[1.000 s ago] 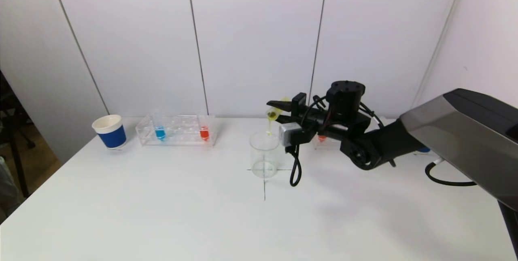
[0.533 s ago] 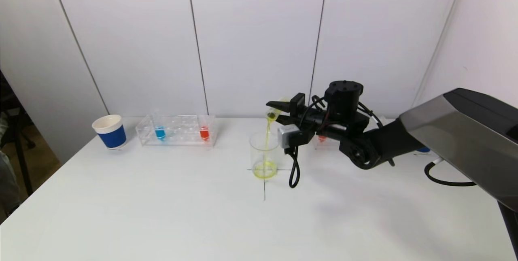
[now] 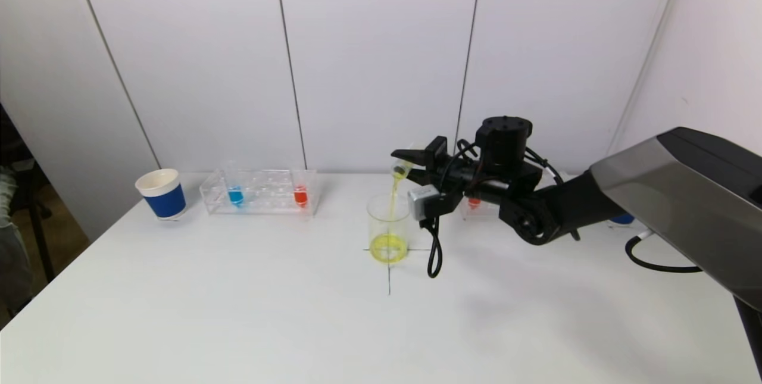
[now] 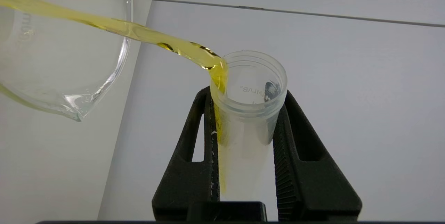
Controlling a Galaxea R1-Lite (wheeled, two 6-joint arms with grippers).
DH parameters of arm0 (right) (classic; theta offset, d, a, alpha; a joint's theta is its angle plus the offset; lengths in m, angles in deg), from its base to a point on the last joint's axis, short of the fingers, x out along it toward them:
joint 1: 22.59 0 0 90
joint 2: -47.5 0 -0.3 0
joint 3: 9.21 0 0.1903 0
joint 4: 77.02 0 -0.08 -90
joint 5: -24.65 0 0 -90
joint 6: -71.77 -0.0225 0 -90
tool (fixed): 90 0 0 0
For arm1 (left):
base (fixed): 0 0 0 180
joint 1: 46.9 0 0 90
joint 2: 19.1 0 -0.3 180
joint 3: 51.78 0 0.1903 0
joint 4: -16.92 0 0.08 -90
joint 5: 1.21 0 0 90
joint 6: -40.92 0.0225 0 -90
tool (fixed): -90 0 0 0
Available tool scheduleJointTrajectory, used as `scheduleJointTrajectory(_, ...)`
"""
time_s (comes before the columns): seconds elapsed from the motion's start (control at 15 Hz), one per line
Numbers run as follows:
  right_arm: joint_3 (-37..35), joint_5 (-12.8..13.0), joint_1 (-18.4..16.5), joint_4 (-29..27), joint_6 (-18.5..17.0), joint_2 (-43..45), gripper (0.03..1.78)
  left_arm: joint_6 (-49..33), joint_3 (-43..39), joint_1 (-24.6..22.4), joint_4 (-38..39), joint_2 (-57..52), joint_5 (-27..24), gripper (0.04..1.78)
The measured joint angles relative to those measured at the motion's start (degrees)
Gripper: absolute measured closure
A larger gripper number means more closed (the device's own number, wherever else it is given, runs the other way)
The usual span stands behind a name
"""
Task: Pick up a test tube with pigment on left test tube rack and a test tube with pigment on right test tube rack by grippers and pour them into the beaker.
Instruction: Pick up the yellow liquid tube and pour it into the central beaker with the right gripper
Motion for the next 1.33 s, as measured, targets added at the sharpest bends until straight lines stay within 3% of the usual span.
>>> scheduleJointTrajectory(0.87,1.7,1.8,0.2,-4.4,10.7,0.9,1.31,0.0,0.0,0.0,0.0,0.0,0.0,0.06)
scheduleJointTrajectory(1.33,2.4,2.0,1.1,-5.5,13.3,1.0,1.31,0.0,0.0,0.0,0.0,0.0,0.0,0.06)
